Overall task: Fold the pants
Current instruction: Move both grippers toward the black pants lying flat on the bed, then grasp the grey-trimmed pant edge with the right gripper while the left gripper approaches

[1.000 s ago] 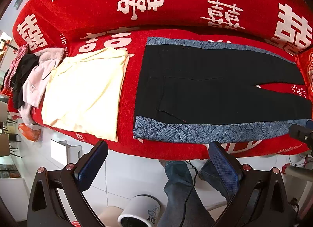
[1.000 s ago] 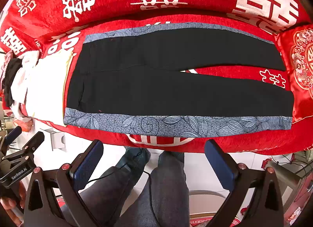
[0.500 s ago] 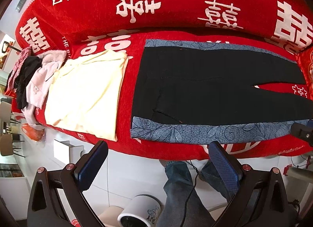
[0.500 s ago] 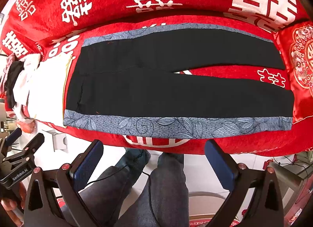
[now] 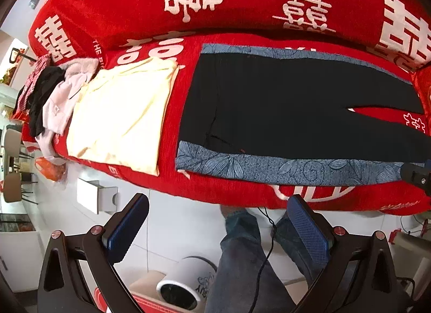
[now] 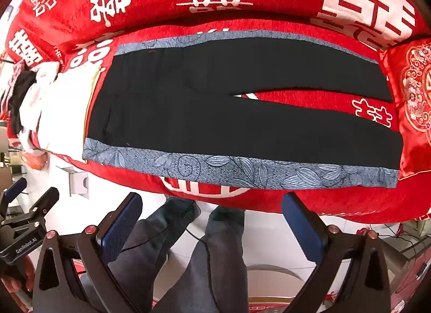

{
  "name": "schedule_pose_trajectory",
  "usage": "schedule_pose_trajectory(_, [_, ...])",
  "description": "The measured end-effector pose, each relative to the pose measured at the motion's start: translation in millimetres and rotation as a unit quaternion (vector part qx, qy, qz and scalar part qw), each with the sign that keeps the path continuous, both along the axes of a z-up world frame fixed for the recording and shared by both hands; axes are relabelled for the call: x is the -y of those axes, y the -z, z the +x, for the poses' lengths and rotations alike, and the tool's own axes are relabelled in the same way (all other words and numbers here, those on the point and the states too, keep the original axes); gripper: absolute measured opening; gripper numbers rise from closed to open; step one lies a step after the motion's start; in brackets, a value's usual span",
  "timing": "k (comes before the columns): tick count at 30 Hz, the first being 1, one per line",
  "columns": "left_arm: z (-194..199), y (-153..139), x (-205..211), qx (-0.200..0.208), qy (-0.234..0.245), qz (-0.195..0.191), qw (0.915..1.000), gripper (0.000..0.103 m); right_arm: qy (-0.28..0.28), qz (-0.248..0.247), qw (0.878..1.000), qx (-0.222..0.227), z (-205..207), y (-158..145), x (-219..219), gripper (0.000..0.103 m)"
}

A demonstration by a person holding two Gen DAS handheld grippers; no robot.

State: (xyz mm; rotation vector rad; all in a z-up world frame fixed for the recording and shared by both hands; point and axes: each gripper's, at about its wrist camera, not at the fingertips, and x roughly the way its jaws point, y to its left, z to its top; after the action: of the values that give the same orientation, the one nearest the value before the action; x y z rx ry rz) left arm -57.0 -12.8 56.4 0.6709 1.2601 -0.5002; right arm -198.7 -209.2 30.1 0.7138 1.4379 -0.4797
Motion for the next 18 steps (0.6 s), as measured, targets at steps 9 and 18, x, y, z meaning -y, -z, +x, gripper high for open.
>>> schedule_pose_trajectory(9, [12.8, 20.7, -0.6, -0.020, 0.007, -0.006, 0.9998, 0.103, 0.009, -0.023, 1.000, -0.014, 3.3, 12.6, -6.7, 0.103])
schedule_pose_trajectory(18, [30.8, 79.7, -0.5, -0.051, 0.022, 0.004, 0.9984, 0.103, 0.023, -0.030, 0.998, -0.051, 9.9, 60.4, -16.1, 0.103])
